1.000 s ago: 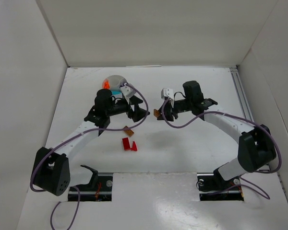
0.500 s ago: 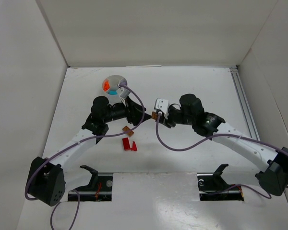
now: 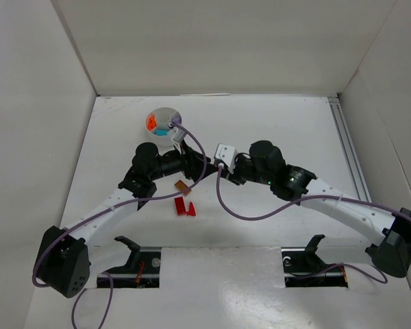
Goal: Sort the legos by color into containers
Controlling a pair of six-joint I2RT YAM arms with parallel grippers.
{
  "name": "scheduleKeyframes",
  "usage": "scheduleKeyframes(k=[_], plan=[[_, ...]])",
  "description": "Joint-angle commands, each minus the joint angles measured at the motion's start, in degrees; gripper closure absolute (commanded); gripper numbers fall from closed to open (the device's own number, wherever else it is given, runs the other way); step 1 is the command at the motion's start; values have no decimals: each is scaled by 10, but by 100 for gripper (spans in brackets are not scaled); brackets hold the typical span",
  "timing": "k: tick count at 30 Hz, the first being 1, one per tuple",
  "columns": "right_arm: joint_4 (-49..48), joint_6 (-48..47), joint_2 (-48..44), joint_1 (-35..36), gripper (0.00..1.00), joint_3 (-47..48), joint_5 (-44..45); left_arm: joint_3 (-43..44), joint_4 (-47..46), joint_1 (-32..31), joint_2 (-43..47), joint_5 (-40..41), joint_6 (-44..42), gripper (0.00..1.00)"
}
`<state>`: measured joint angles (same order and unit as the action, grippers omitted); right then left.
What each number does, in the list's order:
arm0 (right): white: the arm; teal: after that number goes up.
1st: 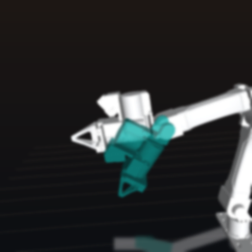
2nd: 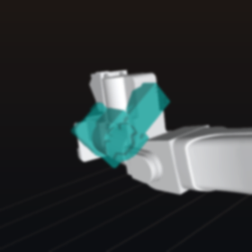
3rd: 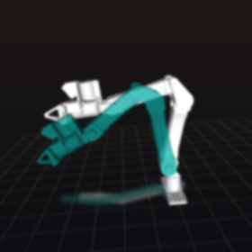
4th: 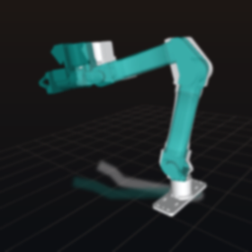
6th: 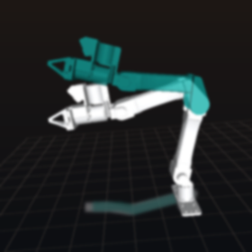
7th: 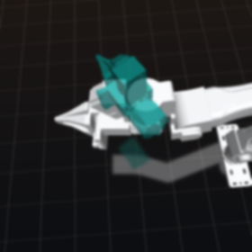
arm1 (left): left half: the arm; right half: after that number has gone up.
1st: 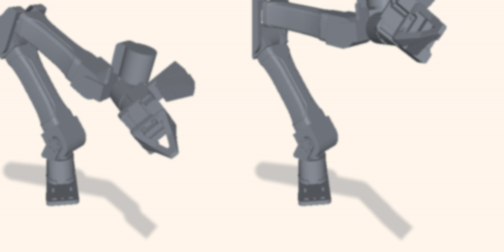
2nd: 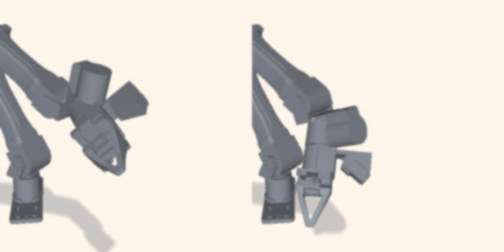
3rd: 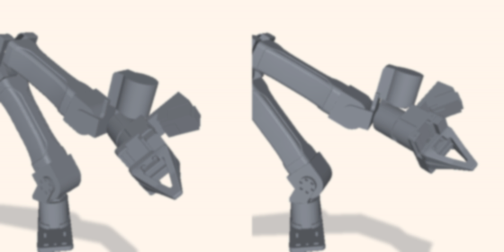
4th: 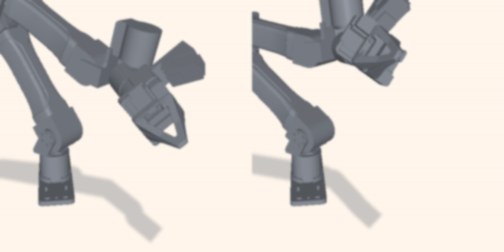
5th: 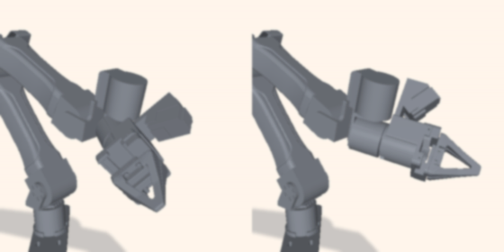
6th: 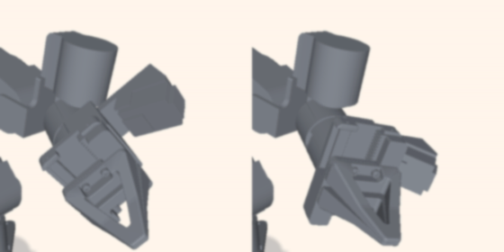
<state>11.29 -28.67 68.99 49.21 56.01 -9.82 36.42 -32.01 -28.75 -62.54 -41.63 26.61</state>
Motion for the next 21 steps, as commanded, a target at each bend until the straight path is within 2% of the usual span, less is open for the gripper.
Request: scheduleKeyframes(k=[1,4,9,11,16,18,21], plan=[[-41,12,-8,5,100,5,13,-1,-35,-10,-7,-2,3,41],[-46,12,-8,5,100,5,13,4,-35,-21,-21,-2,3,46],[-46,12,-8,5,100,0,13,22,-35,-27,-39,9,3,66],[-46,12,-13,5,100,-7,13,22,-35,-32,-39,15,8,70],[-46,6,-18,11,100,-19,8,22,-35,-38,-44,26,13,70],[-46,6,-18,11,100,-25,8,22,-35,-38,-37,42,13,65],[-46,6,-24,11,100,-30,8,22,-35,-38,-32,47,19,65]])
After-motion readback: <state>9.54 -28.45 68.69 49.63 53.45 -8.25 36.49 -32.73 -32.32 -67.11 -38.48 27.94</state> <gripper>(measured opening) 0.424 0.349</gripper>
